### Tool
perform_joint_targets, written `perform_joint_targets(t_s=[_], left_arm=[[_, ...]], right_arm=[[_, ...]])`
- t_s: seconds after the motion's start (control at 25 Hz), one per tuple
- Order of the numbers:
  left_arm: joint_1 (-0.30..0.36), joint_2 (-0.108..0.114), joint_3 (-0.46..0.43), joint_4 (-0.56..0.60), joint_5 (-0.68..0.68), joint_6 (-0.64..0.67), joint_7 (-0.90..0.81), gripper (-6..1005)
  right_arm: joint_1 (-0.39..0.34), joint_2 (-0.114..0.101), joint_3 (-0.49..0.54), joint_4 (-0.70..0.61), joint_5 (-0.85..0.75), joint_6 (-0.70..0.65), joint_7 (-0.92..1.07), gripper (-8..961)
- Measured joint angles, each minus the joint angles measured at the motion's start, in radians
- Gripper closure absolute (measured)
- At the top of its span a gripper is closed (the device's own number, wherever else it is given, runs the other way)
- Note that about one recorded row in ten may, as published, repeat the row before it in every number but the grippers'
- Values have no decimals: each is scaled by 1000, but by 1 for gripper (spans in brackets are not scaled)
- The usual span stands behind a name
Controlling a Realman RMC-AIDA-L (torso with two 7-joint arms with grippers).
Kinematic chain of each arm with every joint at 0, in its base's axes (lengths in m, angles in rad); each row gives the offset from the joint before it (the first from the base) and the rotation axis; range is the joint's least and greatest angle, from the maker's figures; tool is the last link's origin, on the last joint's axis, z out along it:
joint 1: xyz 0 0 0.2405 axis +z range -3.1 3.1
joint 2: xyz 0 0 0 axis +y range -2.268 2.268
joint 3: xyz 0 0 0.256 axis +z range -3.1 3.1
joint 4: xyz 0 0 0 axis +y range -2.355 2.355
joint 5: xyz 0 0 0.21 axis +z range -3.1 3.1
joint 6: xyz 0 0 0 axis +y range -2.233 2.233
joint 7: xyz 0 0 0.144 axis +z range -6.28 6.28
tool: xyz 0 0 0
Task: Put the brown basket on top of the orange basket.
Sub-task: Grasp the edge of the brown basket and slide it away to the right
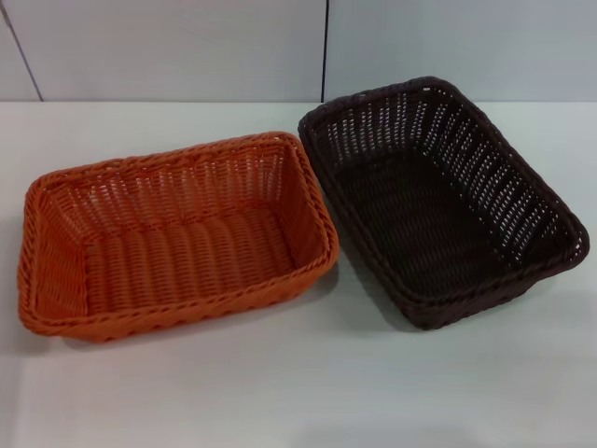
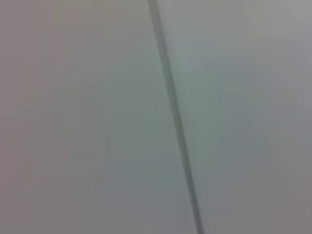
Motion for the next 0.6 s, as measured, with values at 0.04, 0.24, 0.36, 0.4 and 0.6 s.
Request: perform_joint_targets(t_s=[0.04, 0.24, 0.36, 0.4, 0.6], left_arm=[[-11, -1, 1, 61, -2, 51, -29, 223], [-69, -5, 4, 333, -42, 250, -164, 223], [-117, -6, 4, 559, -66, 397, -252, 223], [-126, -6, 3, 595, -66, 413, -266, 223], [-145, -2, -2, 688, -68, 425, -352, 224]], right_arm=[[0, 0, -7, -6, 0, -13, 0, 138], [9, -3, -62, -34, -1, -62, -3, 137], [8, -7, -83, -71, -3, -67, -3, 137], [8, -10, -87, -88, -8, -51, 2, 137], [2, -61, -80, -230, -155, 168, 132, 138]])
